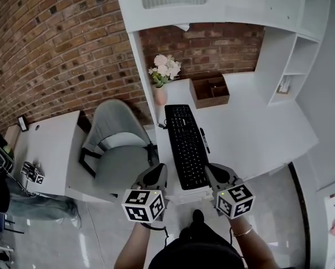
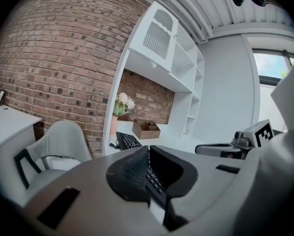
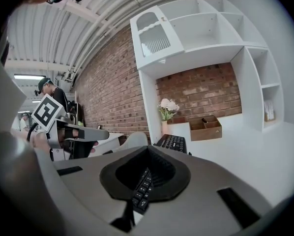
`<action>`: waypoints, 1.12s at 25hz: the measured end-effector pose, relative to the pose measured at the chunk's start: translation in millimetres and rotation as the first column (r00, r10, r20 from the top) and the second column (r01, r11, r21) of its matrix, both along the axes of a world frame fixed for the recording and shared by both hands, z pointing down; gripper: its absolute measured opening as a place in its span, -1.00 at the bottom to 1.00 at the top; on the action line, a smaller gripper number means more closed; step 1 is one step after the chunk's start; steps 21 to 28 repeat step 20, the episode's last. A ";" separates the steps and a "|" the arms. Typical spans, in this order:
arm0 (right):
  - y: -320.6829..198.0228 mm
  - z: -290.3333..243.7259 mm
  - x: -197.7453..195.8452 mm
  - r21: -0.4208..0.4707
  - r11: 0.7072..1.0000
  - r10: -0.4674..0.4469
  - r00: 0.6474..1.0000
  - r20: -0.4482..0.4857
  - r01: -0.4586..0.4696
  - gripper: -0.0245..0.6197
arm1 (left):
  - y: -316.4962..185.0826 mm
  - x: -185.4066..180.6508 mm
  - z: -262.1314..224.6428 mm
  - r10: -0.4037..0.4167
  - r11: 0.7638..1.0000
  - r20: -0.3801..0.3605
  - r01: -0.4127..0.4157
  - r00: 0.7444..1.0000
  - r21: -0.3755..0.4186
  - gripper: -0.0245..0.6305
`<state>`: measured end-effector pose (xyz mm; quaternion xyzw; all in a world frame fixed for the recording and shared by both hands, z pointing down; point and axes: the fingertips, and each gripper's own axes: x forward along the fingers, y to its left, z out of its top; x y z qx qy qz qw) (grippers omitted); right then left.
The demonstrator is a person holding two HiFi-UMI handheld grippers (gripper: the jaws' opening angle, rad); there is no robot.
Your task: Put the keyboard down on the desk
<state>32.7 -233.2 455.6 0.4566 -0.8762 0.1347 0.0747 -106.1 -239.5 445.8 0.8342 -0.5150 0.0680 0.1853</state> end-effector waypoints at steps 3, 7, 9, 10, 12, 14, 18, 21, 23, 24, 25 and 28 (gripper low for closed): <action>8.9 -1.2 -0.7 0.013 1.000 0.011 1.000 -0.003 -0.011 -0.91 | 11.0 0.0 -2.6 0.018 1.000 -0.017 -0.018 1.000 0.008 -0.88; 19.6 -4.3 -1.9 0.022 0.999 0.028 1.000 -0.007 -0.028 -0.91 | 23.8 -3.1 -6.4 0.017 1.000 -0.034 -0.017 0.999 0.014 -0.89; 23.4 -5.1 -3.5 0.025 0.999 0.027 1.000 -0.009 -0.027 -0.91 | 28.5 -5.4 -6.4 0.009 1.000 -0.033 -0.008 0.999 0.015 -0.89; 25.0 -5.4 -4.2 0.027 0.999 0.027 1.000 -0.008 -0.026 -0.91 | 30.5 -6.6 -6.1 0.005 1.000 -0.030 -0.004 1.000 0.015 -0.89; 28.0 -5.9 -4.7 0.031 0.999 0.028 1.000 -0.006 -0.027 -0.91 | 34.1 -9.1 -5.2 -0.001 1.000 -0.030 0.001 1.000 0.013 -0.89; 30.8 -6.4 -5.2 0.036 0.999 0.031 1.000 -0.004 -0.030 -0.91 | 37.1 -12.1 -4.6 -0.005 1.000 -0.038 0.005 0.999 0.008 -0.89; 33.3 -8.4 -7.1 0.046 0.998 0.038 0.999 0.003 -0.038 -0.91 | 37.9 -15.3 -6.5 0.002 1.000 -0.031 -0.002 1.000 0.012 -0.89; 34.5 -8.7 -7.5 0.047 0.998 0.043 0.999 0.008 -0.043 -0.91 | 37.9 -15.5 -7.2 0.006 1.000 -0.024 -0.005 1.000 0.016 -0.89; 34.5 -8.7 -7.5 0.047 0.998 0.043 0.999 0.008 -0.043 -0.91 | 37.9 -15.5 -7.2 0.006 1.000 -0.024 -0.005 1.000 0.016 -0.89; 34.5 -8.7 -7.5 0.047 0.998 0.043 0.999 0.008 -0.043 -0.91 | 37.9 -15.5 -7.2 0.006 1.000 -0.024 -0.005 1.000 0.016 -0.89; 34.5 -8.7 -7.5 0.047 0.998 0.043 0.999 0.008 -0.043 -0.91 | 37.9 -15.5 -7.2 0.006 1.000 -0.024 -0.005 1.000 0.016 -0.89; 34.5 -8.7 -7.5 0.047 0.998 0.043 0.999 0.008 -0.043 -0.91 | 37.9 -15.5 -7.2 0.006 1.000 -0.024 -0.005 1.000 0.016 -0.89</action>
